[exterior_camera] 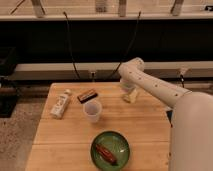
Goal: Place the white sponge in the ceramic cup
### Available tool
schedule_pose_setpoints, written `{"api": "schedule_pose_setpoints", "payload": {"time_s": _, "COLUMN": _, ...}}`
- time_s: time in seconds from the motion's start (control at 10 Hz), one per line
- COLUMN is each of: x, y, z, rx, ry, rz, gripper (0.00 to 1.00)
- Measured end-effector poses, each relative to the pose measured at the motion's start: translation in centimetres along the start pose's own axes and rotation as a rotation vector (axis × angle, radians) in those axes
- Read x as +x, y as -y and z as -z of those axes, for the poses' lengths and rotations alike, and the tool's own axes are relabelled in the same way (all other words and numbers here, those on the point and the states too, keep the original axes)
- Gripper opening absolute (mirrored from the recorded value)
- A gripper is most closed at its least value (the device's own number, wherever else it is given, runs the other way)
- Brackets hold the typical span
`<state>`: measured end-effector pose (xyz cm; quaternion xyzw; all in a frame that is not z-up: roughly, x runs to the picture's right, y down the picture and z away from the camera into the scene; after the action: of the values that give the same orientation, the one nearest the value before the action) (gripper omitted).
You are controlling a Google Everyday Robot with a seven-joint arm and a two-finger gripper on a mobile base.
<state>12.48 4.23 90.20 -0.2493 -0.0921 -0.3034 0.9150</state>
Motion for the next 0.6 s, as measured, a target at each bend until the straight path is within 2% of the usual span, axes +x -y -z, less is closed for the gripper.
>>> {"api": "schedule_pose_setpoints", "payload": {"time_s": 0.3, "x": -0.2, "y": 0.5, "z": 0.8, "rx": 0.011, "ry": -0.008, "rz": 0.026, "gripper": 0.80}}
{"api": "schedule_pose_setpoints", "payload": {"time_s": 0.6, "x": 2.3, "y": 0.1, "z": 0.5, "rx": -0.002, "ry": -0.005, "rz": 0.007, "gripper": 0.80}}
